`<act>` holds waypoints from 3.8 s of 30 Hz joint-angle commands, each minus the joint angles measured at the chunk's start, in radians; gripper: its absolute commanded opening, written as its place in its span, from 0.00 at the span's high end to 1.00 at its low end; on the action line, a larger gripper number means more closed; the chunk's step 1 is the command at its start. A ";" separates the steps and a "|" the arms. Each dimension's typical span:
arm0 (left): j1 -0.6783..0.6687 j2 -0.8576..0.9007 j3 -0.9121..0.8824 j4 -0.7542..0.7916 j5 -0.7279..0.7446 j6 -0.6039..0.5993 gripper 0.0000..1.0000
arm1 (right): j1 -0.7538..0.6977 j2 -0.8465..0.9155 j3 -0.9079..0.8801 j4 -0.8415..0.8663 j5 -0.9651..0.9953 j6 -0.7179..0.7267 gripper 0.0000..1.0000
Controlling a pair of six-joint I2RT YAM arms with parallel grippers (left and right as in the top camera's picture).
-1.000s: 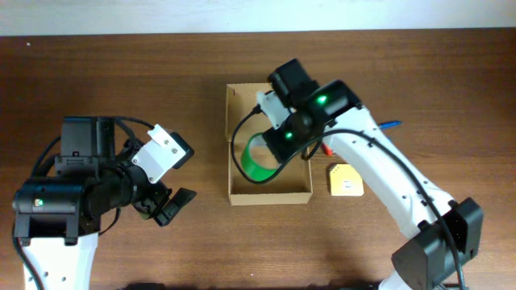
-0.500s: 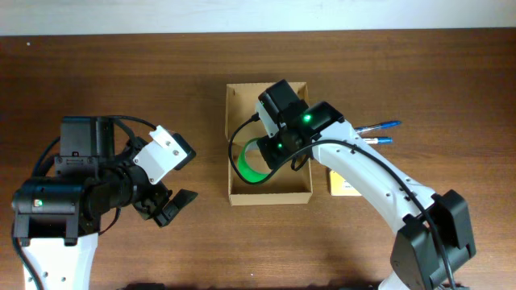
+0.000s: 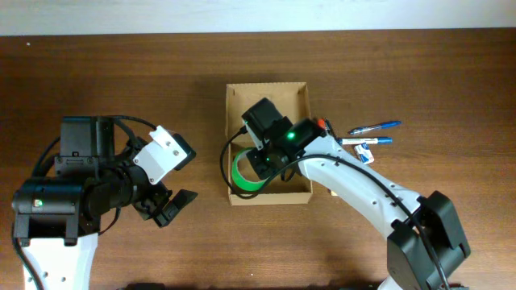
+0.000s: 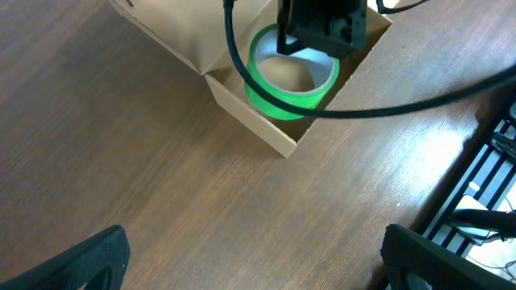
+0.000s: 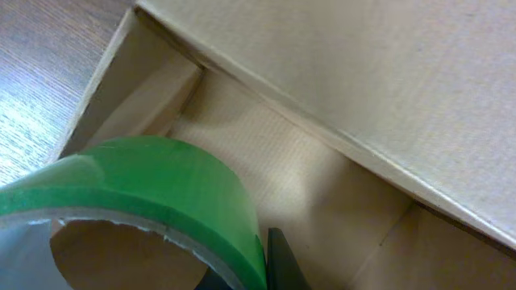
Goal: Pack container
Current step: 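Carry the green tape roll left and lower it into the box, then open the right gripper and move it back toward the yellow notepad, then lower the right gripper onto the yellow spiral notepad and grasp it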
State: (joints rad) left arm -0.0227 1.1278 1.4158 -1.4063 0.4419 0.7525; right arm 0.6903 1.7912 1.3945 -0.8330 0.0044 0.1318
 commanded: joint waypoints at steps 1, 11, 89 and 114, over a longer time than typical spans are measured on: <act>0.006 -0.001 0.020 -0.001 0.022 0.021 0.00 | 0.016 -0.006 -0.006 0.001 0.054 0.009 0.96; 0.006 -0.001 0.020 -0.001 0.022 0.021 0.01 | 0.016 0.050 -0.006 -0.006 0.057 0.019 0.96; 0.006 -0.002 0.020 -0.001 0.022 0.021 0.00 | -0.557 -0.208 -0.426 -0.005 -0.050 0.070 0.01; 0.006 -0.001 0.020 -0.001 0.022 0.021 0.00 | -0.511 -0.177 -0.591 0.263 0.008 0.092 0.01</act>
State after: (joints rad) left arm -0.0227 1.1278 1.4158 -1.4067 0.4423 0.7525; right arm 0.1719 1.5963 0.8112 -0.5735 -0.0227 0.2108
